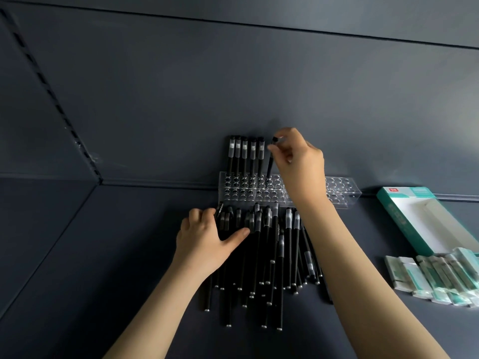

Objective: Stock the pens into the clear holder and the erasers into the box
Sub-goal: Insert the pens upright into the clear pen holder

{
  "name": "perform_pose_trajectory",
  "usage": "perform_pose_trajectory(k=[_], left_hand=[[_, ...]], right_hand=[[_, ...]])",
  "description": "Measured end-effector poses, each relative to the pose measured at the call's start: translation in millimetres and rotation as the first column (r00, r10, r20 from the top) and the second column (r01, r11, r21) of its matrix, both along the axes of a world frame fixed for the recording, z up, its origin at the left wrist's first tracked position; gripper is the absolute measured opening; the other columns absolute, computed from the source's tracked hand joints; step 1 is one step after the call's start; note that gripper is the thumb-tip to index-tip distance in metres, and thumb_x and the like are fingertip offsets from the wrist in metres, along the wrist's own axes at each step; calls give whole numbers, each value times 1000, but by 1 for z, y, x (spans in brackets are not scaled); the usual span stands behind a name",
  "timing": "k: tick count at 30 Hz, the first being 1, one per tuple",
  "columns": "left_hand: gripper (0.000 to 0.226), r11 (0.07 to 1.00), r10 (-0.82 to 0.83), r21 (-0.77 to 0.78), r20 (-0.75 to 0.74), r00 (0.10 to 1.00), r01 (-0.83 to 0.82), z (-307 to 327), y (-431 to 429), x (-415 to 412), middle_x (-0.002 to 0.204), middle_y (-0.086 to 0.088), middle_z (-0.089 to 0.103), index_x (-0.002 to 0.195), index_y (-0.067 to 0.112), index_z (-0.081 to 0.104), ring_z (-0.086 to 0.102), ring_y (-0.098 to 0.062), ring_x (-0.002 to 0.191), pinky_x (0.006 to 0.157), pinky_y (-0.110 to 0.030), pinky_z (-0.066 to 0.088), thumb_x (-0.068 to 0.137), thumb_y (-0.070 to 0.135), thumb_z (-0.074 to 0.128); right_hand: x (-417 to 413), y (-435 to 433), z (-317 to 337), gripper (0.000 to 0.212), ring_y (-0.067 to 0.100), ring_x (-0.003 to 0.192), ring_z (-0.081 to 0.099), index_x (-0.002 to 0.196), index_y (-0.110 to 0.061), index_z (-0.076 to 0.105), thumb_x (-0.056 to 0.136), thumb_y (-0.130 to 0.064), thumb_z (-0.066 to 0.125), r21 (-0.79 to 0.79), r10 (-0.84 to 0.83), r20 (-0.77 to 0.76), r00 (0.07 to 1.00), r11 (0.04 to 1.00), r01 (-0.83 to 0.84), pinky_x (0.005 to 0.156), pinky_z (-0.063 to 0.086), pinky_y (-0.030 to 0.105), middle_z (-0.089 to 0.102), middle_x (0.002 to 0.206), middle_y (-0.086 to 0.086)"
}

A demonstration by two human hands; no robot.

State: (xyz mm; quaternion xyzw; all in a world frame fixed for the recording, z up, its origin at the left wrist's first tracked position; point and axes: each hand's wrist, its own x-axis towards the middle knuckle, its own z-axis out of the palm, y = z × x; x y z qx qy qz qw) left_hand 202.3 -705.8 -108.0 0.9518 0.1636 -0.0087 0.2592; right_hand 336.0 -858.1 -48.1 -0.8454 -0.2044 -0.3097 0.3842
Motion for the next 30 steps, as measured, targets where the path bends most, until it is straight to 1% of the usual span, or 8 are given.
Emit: perform_pose_trajectory(k=[4,6,8,12,15,23,27,30], left_hand=[[91,999,4,37,-24,1000,-3,-1,0,-4,143,-3,32,148,20,31,34,-27,131,106,-39,35,79,79,41],[86,997,7,83,-40,999,-4,-3,0,-5,144,-2,29,149,23,28,32,-27,131,107,-39,33,83,78,35],[82,994,11,108,-39,999,-7,-4,0,-5,144,-1,27,150,25,26,31,-26,130,107,-39,31,86,75,34],[76,995,47,86,-8,999,-46,-4,-2,-6,142,0,28,149,24,29,31,-25,129,107,-38,28,89,69,41],[74,996,64,64,4,998,-64,-2,-4,-7,141,0,30,148,23,30,30,-25,130,107,-38,27,89,64,47],[66,991,126,51,7,992,-126,-4,12,-19,143,0,31,148,25,34,30,-28,129,108,-41,26,93,57,48],[73,985,132,110,-4,991,-131,-4,5,-23,145,0,29,150,24,29,28,-28,128,106,-41,25,91,65,42],[74,973,154,172,4,988,-153,-5,3,-26,144,0,29,150,23,29,29,-28,126,104,-41,25,91,65,42]], right_hand=[[7,0,-5,19,25,67,64,107,-13,68,91,-22,67,-23,-31,4,1000,999,31,64,56,42,69,82,7],[7,-2,-9,23,21,66,63,112,-11,69,91,-20,68,-27,-36,4,999,999,36,66,57,39,71,83,8],[4,-4,-12,29,15,66,61,120,-11,67,92,-19,67,-9,-25,-5,1000,1000,25,69,56,34,71,86,6],[-14,-10,-18,37,13,77,64,129,-12,57,94,-20,65,84,27,-37,999,996,-24,73,54,24,69,96,2],[-37,-12,-28,35,11,83,64,128,-11,55,95,-20,63,152,58,-86,995,987,-45,74,53,20,67,98,-2],[-74,-20,-54,27,5,83,62,122,-19,58,95,-20,62,228,121,-204,972,971,-73,72,44,8,65,97,-11],[-74,-21,-60,26,6,82,62,122,-19,59,96,-19,60,224,105,-230,968,973,-52,72,43,9,64,96,-11],[-73,-22,-63,27,7,82,62,122,-18,59,96,-17,60,196,102,-239,966,979,-55,74,44,9,64,97,-10]])
